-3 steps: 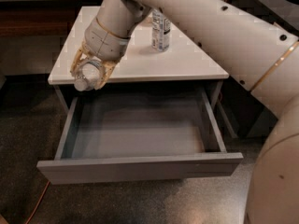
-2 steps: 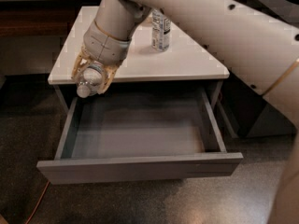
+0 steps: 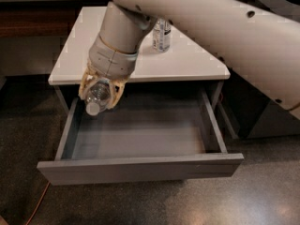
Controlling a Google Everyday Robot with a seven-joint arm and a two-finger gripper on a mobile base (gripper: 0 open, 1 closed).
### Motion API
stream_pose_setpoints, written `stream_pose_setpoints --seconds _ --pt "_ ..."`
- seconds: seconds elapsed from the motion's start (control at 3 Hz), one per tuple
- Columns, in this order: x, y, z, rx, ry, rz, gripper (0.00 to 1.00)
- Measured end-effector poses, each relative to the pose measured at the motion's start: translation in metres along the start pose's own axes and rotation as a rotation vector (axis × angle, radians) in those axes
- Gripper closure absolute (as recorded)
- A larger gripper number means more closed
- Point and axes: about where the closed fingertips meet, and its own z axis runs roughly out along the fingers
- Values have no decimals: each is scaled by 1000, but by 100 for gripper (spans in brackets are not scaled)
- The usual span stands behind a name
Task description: Place water bottle into top drawer
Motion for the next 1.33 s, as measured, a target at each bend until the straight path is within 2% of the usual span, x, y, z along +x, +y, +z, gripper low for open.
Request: stream_pose_setpoints --seconds 0.67,1.0,1.33 --pt "0 52 49 -124 -66 35 100" --pt "9 77 79 -208 -97 36 100" --pt "31 108 116 -288 -112 43 100"
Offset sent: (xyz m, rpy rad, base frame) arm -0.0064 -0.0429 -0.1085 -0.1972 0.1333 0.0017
